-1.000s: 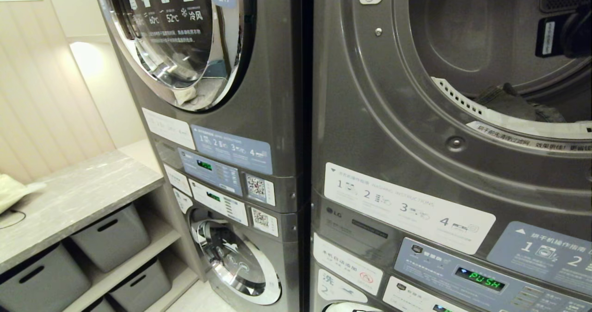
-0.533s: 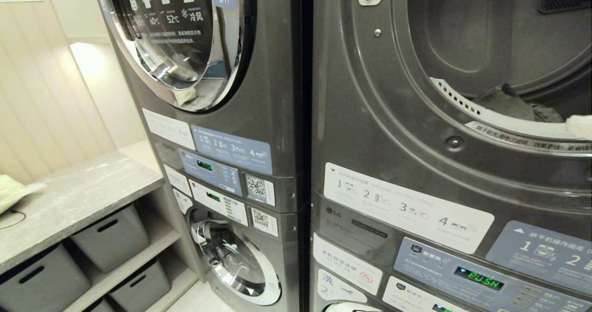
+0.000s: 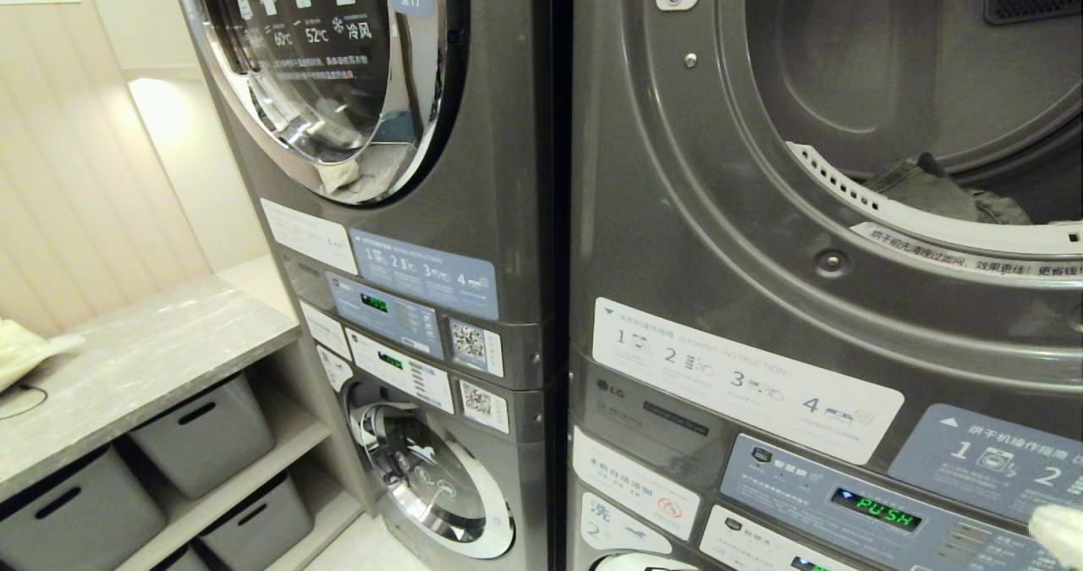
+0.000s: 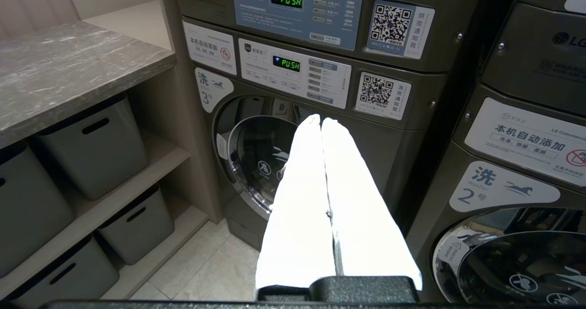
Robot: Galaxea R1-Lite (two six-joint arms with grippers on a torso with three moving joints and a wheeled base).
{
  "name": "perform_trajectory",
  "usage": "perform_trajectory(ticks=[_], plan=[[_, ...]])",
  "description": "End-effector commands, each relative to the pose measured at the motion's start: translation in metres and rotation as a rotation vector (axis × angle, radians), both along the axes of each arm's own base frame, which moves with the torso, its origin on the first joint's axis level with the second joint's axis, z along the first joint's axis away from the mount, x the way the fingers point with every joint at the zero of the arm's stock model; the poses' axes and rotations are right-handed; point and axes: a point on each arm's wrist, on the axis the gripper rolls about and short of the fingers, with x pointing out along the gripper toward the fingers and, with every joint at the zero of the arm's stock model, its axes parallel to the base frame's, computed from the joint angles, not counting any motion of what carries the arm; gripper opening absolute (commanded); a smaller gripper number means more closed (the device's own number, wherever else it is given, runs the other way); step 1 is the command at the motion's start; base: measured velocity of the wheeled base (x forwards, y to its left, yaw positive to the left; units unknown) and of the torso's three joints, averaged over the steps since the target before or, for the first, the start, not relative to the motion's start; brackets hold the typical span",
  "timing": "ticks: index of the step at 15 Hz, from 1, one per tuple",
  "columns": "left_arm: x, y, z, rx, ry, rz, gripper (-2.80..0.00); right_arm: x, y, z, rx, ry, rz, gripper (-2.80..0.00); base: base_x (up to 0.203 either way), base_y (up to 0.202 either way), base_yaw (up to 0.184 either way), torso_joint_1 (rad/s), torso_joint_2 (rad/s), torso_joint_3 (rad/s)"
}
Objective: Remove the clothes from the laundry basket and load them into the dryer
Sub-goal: Close the dryer
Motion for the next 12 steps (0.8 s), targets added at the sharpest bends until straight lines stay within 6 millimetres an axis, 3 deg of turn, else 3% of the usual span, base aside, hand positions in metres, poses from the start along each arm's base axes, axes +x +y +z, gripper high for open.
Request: perform_trajectory(ticks=[1, 3, 7, 10, 12], plan=[[0.0, 0.0, 0.0, 0.0, 0.0, 0.0, -2.8, -0.018, -0.001, -0.041, -0.01, 0.044, -0.013, -2.8, 0.0, 0.0, 0.0, 0.0, 0.0, 0.0], [0.0, 0.0, 0.0, 0.0, -0.001, 0.0, -2.8, -0.028, -0.003, -0.082, -0.018, 0.144, -0.084, -2.8, 0.0, 0.0, 0.0, 0.0, 0.0, 0.0], [0.0, 0.0, 0.0, 0.0, -0.001, 0.0, -2.8, -0.037, -0.006, -0.084, 0.201, 0.174, -0.231, -2.8, 0.0, 0.0, 0.0, 0.0, 0.0, 0.0], [0.0, 0.0, 0.0, 0.0, -0.001, 0.0, -2.8, -0.041, -0.012, -0.094, 0.152, 0.134, -0.482, -2.8, 0.0, 0.0, 0.0, 0.0, 0.0, 0.0], [0.0, 0.0, 0.0, 0.001, -0.001, 0.0, -2.8, -0.042, -0.012, -0.098, 0.141, 0.131, -0.486, -2.8, 0.0, 0.0, 0.0, 0.0, 0.0, 0.0]])
